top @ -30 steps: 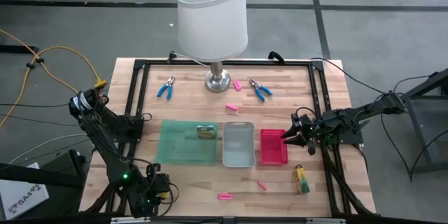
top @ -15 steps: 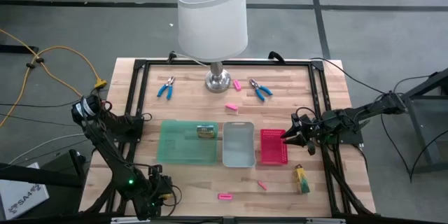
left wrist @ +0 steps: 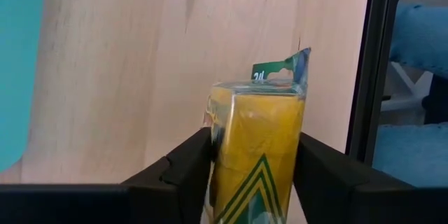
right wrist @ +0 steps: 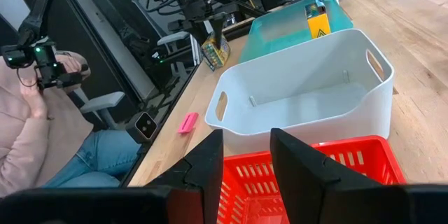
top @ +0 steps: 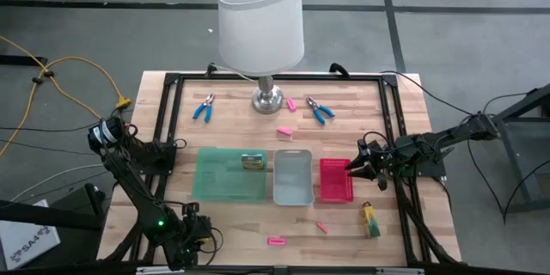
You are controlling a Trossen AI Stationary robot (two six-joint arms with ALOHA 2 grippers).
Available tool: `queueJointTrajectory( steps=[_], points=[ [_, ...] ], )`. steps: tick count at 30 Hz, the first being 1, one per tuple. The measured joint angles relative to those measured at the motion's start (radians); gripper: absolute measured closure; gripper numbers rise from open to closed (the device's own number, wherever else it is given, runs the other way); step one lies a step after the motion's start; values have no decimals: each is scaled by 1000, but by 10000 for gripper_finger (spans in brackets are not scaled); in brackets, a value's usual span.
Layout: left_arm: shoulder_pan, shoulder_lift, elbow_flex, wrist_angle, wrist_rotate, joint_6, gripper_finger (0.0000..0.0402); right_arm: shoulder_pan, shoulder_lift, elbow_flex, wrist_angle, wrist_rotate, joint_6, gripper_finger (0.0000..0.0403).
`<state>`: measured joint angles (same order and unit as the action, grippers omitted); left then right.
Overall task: Pick & Place School Supplies
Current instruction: Put the yellow box of crayons into the green bin
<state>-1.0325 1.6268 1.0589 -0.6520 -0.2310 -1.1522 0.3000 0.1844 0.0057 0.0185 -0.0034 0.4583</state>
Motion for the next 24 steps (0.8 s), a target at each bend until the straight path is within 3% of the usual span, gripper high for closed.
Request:
queueJointTrajectory(
  steps=[10, 24],
  points=[
    [0, 0, 0, 11, 0, 0, 300, 0, 0, 0, 0, 0, 0, 292],
    [3, -7, -1, 33, -26, 9, 307, 0, 0, 0, 0, 0, 0, 292]
  ],
)
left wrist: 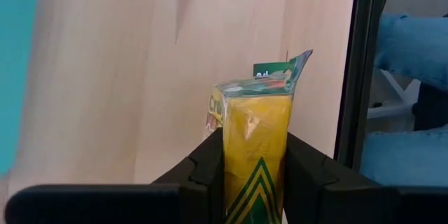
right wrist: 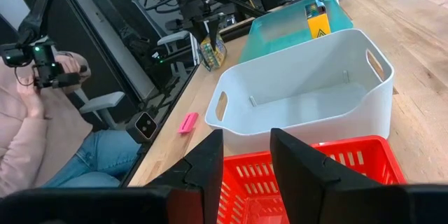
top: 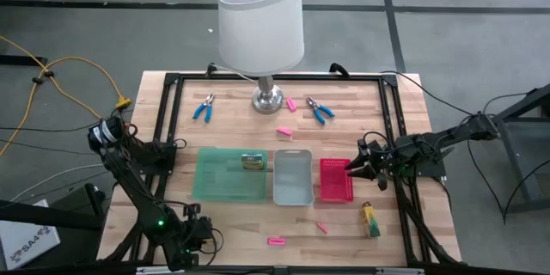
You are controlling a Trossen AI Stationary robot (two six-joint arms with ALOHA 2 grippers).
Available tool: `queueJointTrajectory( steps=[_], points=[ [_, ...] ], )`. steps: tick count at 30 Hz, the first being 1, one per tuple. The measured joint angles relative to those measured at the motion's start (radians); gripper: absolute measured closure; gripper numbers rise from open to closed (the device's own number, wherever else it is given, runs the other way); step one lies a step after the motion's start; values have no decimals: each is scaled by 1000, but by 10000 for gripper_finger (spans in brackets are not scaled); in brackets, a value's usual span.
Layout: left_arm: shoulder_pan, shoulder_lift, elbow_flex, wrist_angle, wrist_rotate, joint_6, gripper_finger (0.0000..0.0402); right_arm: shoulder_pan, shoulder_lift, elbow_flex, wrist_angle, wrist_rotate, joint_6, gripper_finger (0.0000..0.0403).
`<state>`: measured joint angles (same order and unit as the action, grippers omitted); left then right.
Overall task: Pick & Place School Supplies
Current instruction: Put the yellow box of crayons into the green bin
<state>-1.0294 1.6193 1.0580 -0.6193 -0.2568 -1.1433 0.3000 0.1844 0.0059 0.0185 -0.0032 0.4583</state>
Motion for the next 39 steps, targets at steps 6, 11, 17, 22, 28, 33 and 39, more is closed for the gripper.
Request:
queueJointTrajectory(
  steps=[6, 11, 17, 22, 28, 33, 39],
  points=[
    [8, -42, 0, 0, -98, 50, 307, 0, 0, 0, 0, 0, 0, 292],
    [19, -89, 0, 0, -230, 119, 307, 0, 0, 0, 0, 0, 0, 292],
    [43, -160, 0, 34, -382, 252, 307, 0, 0, 0, 0, 0, 0, 292],
    [73, -239, 0, 62, -494, 429, 307, 0, 0, 0, 0, 0, 0, 292],
    [107, -296, 0, 90, -594, 604, 307, 0, 0, 0, 0, 0, 0, 292],
    [116, -298, -6, 104, -676, 628, 307, 0, 0, 0, 0, 0, 0, 292],
    [116, -298, -89, 242, -780, 631, 307, 0, 0, 0, 0, 0, 0, 292]
  ],
)
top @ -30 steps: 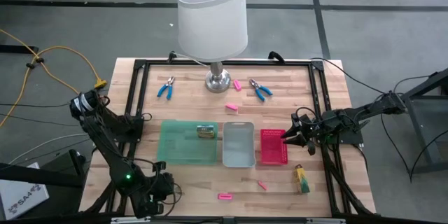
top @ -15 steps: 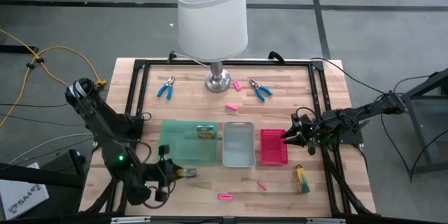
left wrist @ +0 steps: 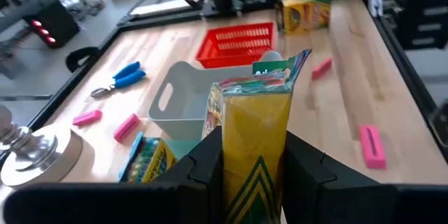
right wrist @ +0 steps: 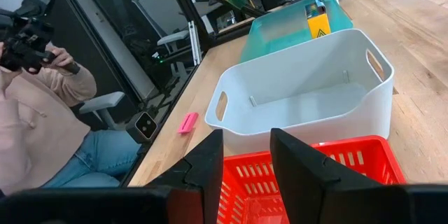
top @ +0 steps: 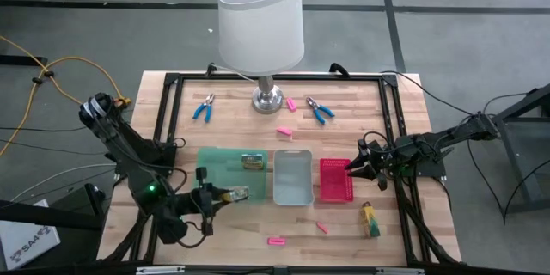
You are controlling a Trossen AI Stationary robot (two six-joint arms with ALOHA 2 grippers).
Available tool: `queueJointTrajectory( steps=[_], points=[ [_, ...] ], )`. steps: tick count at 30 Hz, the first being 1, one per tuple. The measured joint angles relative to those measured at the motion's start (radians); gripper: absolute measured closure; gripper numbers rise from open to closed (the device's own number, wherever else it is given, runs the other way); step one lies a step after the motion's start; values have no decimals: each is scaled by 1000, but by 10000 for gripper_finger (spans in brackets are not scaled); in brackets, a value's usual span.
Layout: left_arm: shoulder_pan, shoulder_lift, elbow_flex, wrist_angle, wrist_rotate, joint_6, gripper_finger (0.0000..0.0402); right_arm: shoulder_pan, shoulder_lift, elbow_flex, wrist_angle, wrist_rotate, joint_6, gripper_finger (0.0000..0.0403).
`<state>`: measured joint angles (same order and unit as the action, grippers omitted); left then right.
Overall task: Pick & Place School Supplies
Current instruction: Put the yellow box of crayons into the green bin
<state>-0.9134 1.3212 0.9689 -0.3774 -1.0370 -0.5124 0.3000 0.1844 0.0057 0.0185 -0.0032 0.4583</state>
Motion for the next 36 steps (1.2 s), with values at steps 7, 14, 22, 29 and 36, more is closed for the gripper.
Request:
queueJointTrajectory(
  steps=[7, 14, 22, 29, 36],
  points=[
    [30, -43, -160, 330, -5, 165, 307, 0, 0, 0, 0, 0, 0, 292],
    [146, -145, -426, 851, 214, 436, 307, 0, 0, 0, 0, 0, 0, 292],
    [284, -193, -641, 1157, 433, 501, 307, 0, 0, 0, 0, 0, 0, 292],
    [409, -180, -703, 1253, 638, 517, 307, 0, 0, 0, 0, 0, 0, 292],
    [493, -41, -719, 1439, 822, 513, 307, 0, 0, 0, 1, 0, 0, 292]
  ],
)
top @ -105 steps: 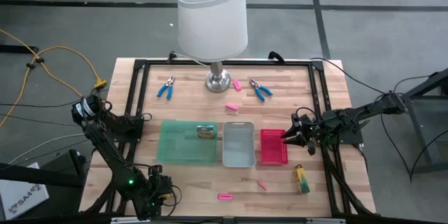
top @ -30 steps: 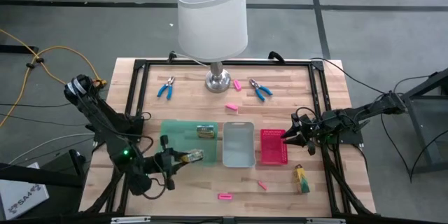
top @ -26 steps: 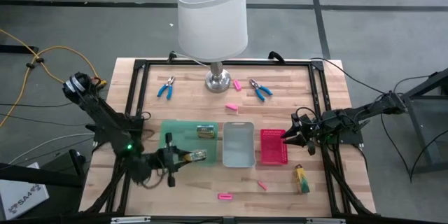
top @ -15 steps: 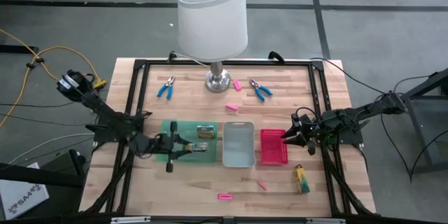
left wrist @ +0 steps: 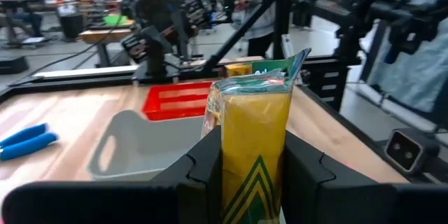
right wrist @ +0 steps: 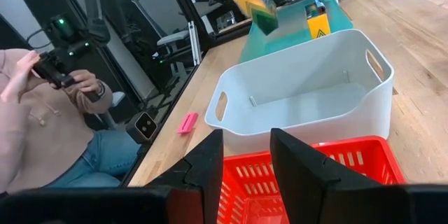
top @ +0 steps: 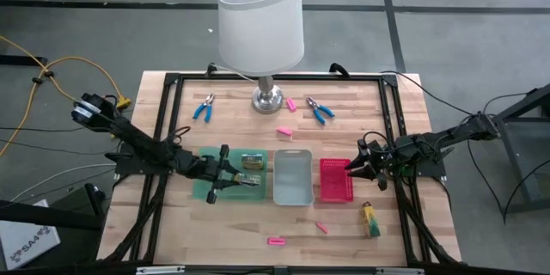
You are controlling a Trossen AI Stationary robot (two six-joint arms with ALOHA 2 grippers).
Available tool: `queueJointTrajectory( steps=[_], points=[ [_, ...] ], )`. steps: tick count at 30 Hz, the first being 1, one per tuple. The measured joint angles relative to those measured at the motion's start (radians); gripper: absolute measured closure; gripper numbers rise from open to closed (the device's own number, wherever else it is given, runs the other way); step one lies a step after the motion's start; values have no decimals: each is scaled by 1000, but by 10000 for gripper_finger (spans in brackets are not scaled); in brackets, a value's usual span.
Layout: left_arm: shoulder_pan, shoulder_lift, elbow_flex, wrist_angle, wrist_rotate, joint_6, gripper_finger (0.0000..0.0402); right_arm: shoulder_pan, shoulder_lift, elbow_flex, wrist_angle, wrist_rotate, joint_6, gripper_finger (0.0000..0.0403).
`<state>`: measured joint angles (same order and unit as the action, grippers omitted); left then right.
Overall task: Pick & Place School Supplies
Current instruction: Put the yellow box of crayons into the green bin
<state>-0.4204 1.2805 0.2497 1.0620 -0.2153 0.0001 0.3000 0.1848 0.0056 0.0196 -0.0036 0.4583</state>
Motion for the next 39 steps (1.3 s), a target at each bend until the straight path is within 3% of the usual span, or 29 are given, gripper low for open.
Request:
queueJointTrajectory(
  steps=[7, 15, 21, 39],
  points=[
    [49, 226, 0, 284, 84, -20, 307, 0, 0, 0, 3, 0, 0, 292],
    [65, 402, -8, 501, 66, -54, 307, 0, 0, 0, 4, 0, 0, 292],
    [63, 407, -25, 502, 5, -72, 307, 0, 0, 0, 4, 0, 0, 292],
    [95, 406, -32, 492, 10, -110, 307, 0, 0, 0, 5, 0, 0, 292]
  ],
)
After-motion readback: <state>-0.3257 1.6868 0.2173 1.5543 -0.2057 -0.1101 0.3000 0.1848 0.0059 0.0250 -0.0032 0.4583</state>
